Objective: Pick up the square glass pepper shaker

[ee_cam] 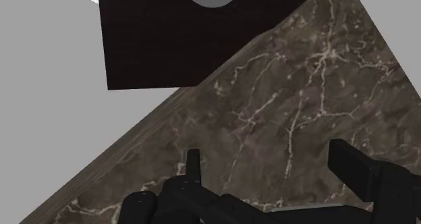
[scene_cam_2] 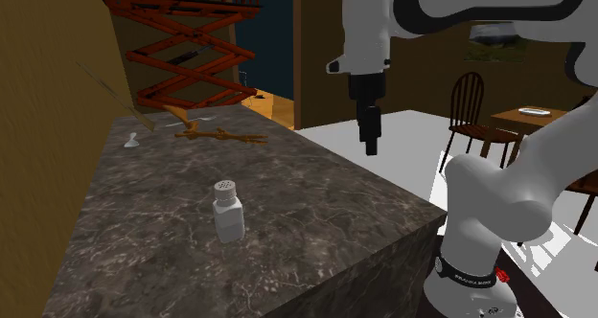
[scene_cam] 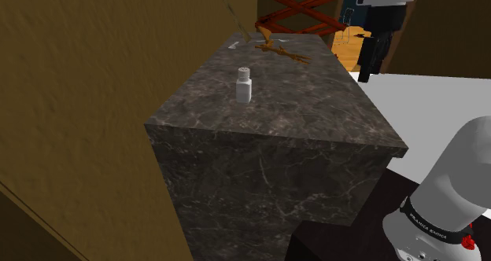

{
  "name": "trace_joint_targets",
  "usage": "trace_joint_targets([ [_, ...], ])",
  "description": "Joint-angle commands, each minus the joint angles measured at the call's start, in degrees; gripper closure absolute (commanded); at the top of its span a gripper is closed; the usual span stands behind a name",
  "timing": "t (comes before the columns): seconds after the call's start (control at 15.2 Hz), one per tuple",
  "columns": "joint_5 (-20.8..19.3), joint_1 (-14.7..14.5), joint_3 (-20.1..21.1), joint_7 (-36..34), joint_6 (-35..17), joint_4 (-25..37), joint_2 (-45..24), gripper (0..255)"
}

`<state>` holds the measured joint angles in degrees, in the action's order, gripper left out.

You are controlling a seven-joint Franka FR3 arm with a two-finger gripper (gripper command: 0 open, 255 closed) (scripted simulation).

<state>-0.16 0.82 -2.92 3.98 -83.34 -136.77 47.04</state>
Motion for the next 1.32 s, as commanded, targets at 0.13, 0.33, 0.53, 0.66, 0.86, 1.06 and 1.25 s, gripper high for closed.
trace_joint_targets([
  [0.13, 0.93, -0.93, 1.59, -1.07, -1.28, 2.59, -4.11, 0],
  [0.33, 1.97, -2.16, 3.86, -2.64, -2.78, 6.94, -10.32, 0],
  [0.53, 2.6, -3.16, 6.05, -4.2, -3.78, 11.85, -16.6, 0],
  [0.66, 2.77, -3.76, 7.46, -5.27, -4.16, 15.45, -20.83, 0],
  [0.86, 2.66, -4.6, 9.52, -6.93, -4.28, 21.33, -27.25, 0],
  [1.06, 2.1, -5.49, 11.46, -8.68, -3.84, 27.88, -33.84, 0],
  [1.25, 1.07, -6.52, 13.29, -10.51, -2.79, 35.18, -40.67, 0],
])
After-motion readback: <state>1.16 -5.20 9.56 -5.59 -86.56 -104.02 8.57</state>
